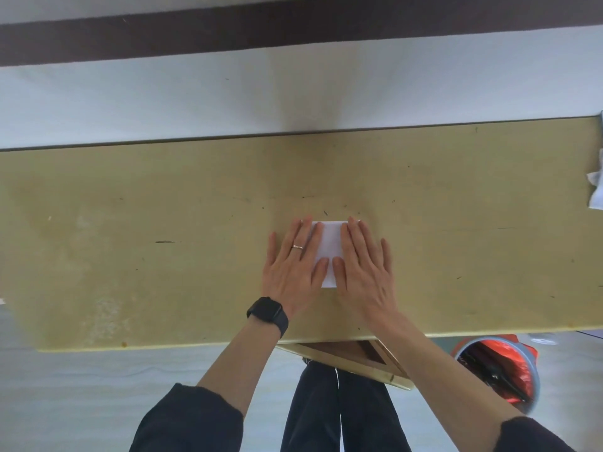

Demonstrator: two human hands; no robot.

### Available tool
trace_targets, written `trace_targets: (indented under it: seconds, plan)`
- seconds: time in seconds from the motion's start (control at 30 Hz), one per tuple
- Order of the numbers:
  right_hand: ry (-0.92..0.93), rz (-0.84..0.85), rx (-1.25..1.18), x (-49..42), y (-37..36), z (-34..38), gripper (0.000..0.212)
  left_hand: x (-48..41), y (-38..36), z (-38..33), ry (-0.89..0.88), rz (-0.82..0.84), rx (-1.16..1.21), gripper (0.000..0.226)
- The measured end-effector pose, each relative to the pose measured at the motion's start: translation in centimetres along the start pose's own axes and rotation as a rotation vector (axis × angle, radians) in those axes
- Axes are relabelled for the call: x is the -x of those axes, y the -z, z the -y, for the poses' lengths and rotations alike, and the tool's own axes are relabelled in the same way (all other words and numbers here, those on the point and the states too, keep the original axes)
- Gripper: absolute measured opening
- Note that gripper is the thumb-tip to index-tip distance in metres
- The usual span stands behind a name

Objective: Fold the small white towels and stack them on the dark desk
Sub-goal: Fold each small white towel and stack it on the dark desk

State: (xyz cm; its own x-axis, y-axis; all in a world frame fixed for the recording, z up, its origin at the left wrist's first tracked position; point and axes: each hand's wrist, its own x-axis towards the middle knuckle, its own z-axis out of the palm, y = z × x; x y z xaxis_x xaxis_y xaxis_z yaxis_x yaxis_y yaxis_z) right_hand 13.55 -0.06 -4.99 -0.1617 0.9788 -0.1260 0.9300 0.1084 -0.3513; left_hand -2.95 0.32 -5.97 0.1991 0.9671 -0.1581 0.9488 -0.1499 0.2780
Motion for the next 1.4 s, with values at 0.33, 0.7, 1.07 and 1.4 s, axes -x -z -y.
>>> trace_targets:
  seconds: [0.33, 0.7, 1.07, 1.4]
  plan:
    - [0.055, 0.163, 0.108, -0.2, 0.3, -1.3, 0.07, 0.1, 0.1, 0.3, 0.043, 0.106, 0.0, 0.072]
    - [-0.624, 0.156, -0.26, -2.5, 5.7, 0.8, 0.058, -1.0, 5.0, -2.6, 0.803, 0.126, 0.339, 0.054]
    - [-0.72, 0.359, -0.314, -5.9, 5.2, 1.5, 0.034, -3.2, 5.5, -3.5, 0.947, 0.193, 0.543, 0.038]
    - [-0.654, 0.256, -0.904, -2.2, 7.2, 0.9, 0.013, 0.2, 8.7, -2.0, 0.822, 0.029, 1.105, 0.037]
